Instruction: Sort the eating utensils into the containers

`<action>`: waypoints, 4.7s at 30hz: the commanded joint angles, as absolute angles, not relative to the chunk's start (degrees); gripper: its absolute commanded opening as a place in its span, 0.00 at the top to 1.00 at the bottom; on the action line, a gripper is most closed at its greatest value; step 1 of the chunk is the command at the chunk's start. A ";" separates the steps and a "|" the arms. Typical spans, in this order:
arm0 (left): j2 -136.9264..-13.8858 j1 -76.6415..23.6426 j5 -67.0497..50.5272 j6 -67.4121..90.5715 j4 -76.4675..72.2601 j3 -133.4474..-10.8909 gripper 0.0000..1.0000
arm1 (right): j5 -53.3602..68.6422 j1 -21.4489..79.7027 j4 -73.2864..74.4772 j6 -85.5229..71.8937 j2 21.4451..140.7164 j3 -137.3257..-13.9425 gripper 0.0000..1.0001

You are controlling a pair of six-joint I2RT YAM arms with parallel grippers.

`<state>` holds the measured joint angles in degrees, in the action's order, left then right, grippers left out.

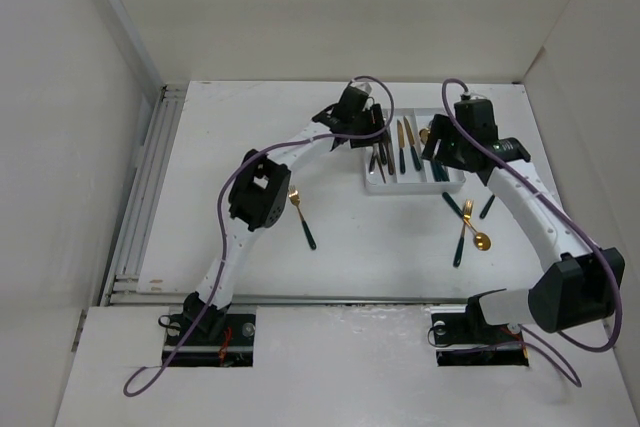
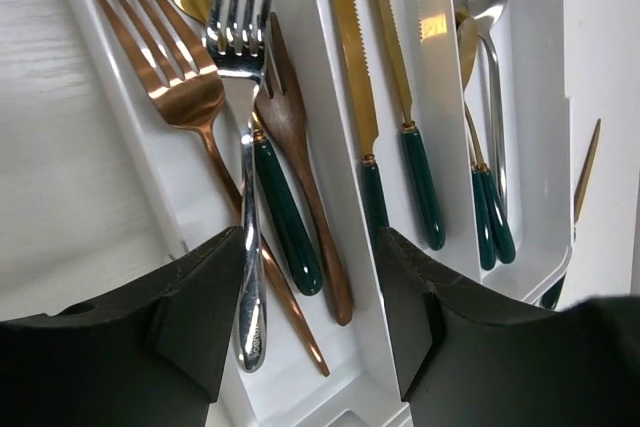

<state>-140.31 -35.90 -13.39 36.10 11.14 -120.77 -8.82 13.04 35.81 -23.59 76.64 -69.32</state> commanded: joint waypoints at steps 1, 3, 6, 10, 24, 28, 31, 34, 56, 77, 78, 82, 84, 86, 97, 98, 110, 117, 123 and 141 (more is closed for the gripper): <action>-132.73 -35.60 -9.24 33.32 12.47 -124.35 0.47 | -7.59 7.77 40.60 -24.08 76.19 -69.88 0.23; -132.19 -35.60 -7.74 32.70 13.87 -126.73 0.47 | -3.80 3.97 41.92 -23.56 78.12 -68.04 0.23; -129.91 -35.60 -6.25 31.21 15.81 -129.90 0.46 | 4.03 -3.32 42.54 -20.84 79.01 -65.75 0.22; -127.80 -34.46 -5.63 30.06 18.62 -132.54 0.45 | 4.83 -11.94 40.09 -22.31 80.33 -64.42 0.19; -114.97 -18.21 7.29 17.75 29.26 -124.46 0.46 | -5.27 -18.11 39.29 -23.20 95.97 -67.76 0.30; -112.68 -14.42 4.84 16.62 27.86 -119.80 0.46 | -5.98 -20.03 38.76 -23.20 98.34 -67.76 0.34; -112.15 -11.78 3.60 16.61 27.25 -119.79 0.46 | -6.50 -20.04 38.76 -22.68 100.19 -67.76 0.38; -112.15 -10.46 2.29 16.00 26.64 -119.79 0.46 | -5.63 -20.04 38.14 -22.15 101.77 -67.24 0.40; -112.68 -9.32 6.05 8.71 25.40 -121.03 0.41 | -21.08 -16.80 39.02 -16.98 90.38 -74.08 1.00; -100.64 -3.34 6.51 -2.00 25.93 -105.49 0.07 | -10.46 19.60 31.82 -8.00 108.36 -92.37 1.00; -100.11 -3.34 4.68 -3.07 25.93 -103.12 0.05 | -9.76 19.60 31.82 -8.00 109.07 -93.16 1.00; -100.63 -4.48 2.02 -5.44 28.03 -97.32 0.00 | -9.76 19.08 31.82 -7.38 111.00 -93.69 1.00; -100.63 -5.00 1.23 -5.45 28.73 -94.67 0.00 | -9.76 18.46 31.82 -6.77 111.70 -93.69 1.00; -100.63 -5.54 -1.05 -5.98 29.35 -91.42 0.00 | -9.76 17.93 32.43 -6.77 112.41 -94.31 1.00; -101.69 -8.34 -5.18 -7.03 30.50 -86.04 0.00 | -8.53 15.64 31.47 -7.99 114.26 -89.92 1.00; -102.47 -8.35 -5.71 -7.03 30.50 -85.35 0.00 | -8.53 15.12 31.46 -8.00 113.65 -89.91 1.00; -109.42 -14.58 -1.32 -5.80 29.44 -83.75 0.15 | -8.00 14.59 31.99 -8.52 108.82 -89.91 0.44; -115.22 -17.40 1.66 -4.66 30.23 -84.29 0.28 | -8.00 15.64 31.46 -8.53 100.64 -88.96 0.43; -118.90 -21.00 8.42 -3.43 30.23 -84.81 0.47 | -5.45 16.17 29.01 -8.53 93.18 -84.29 0.42; -123.66 -19.07 3.53 -1.93 40.96 -87.01 0.80 | -4.66 16.17 28.39 -8.53 83.85 -82.97 0.38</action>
<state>-119.92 -20.38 7.49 -1.63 32.86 -89.38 -5.45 15.88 31.20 -7.97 86.46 -83.00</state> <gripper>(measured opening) 0.211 0.612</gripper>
